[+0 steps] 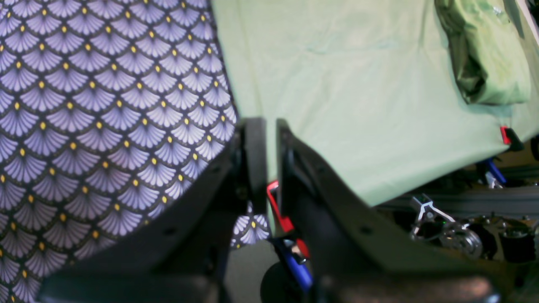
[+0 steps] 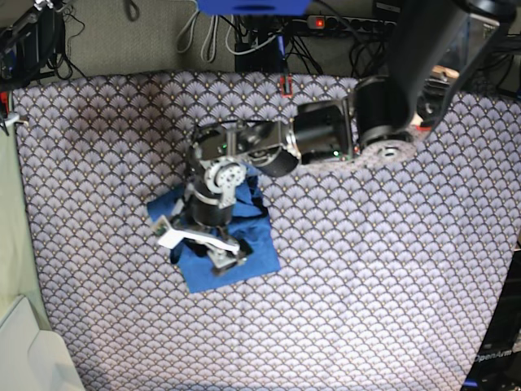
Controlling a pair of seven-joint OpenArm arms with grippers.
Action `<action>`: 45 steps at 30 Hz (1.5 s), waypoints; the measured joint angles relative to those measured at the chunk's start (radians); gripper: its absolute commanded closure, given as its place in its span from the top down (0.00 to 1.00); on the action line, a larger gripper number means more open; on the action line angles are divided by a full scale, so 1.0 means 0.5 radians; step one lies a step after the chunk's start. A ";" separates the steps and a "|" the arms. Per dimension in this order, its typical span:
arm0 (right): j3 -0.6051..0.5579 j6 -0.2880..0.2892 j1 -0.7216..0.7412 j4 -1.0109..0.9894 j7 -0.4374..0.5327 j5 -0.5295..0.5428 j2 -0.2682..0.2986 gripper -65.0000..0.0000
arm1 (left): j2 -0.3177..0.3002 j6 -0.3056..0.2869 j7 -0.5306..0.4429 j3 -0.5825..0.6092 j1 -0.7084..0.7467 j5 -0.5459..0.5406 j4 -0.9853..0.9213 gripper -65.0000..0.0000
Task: Fold the T-shirt properly
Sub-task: 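Fold the held side over the shirt with the left gripper and release, then press and tuck the shirt's folded edge with the right gripper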
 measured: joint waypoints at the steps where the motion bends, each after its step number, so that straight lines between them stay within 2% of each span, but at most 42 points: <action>1: -0.001 0.001 0.001 -0.001 -0.005 -0.001 0.001 0.04 | -0.018 -0.011 -0.011 -0.092 0.027 0.054 0.063 0.82; 7: -0.102 0.000 -0.009 -0.002 0.000 0.001 0.002 0.04 | -0.159 0.025 0.003 -0.716 0.150 0.249 0.439 0.82; 11: -0.275 -0.004 -0.050 -0.002 -0.012 -0.014 0.014 0.04 | -0.297 0.017 0.027 -1.125 0.327 0.237 0.675 0.82; 15: -0.625 0.000 -0.095 -0.002 -0.015 -0.016 0.083 0.04 | -0.478 0.022 0.266 -1.382 0.539 0.229 0.798 0.82; 18: -0.891 0.000 -0.095 -0.001 -0.006 -0.009 0.147 0.04 | -0.594 0.019 0.344 -1.592 0.732 0.230 0.990 0.82; 23: -1.328 -0.001 -0.050 0.004 -0.025 -0.024 0.295 0.04 | -0.786 0.029 0.432 -2.097 1.092 0.233 1.291 0.82; 25: -1.555 0.001 0.048 0.002 -0.043 -0.081 0.317 0.08 | -0.864 0.024 0.454 -2.271 1.270 0.227 1.381 0.82; 27: -1.756 0.008 0.166 -0.002 -0.071 -0.196 0.295 0.17 | -0.911 0.037 0.456 -2.416 1.456 0.230 1.469 0.82; 29: -1.964 0.008 0.273 -0.006 -0.193 -0.424 0.275 0.27 | -0.955 0.023 0.468 -2.539 1.605 0.212 1.545 0.82; 30: -2.038 0.002 0.311 -0.008 -0.199 -0.536 0.249 0.32 | -0.971 0.024 0.469 -2.600 1.673 0.219 1.585 0.82; 33: -2.196 0.010 0.397 -0.013 -0.152 -0.681 0.180 0.43 | -0.975 0.020 0.461 -2.776 1.836 0.224 1.727 0.82; 37: -2.398 0.010 0.517 -0.103 -0.106 -0.690 0.177 0.54 | -0.949 0.024 0.455 -3.021 2.053 0.223 1.817 0.82; 42: -2.638 0.009 0.671 -0.384 -0.101 -0.690 0.189 0.66 | -0.842 0.024 0.447 -3.227 2.201 0.222 1.834 0.82; 45: -2.745 0.009 0.741 -0.547 0.070 -0.685 0.192 0.67 | -0.836 0.024 0.432 -3.264 2.254 0.229 1.836 0.82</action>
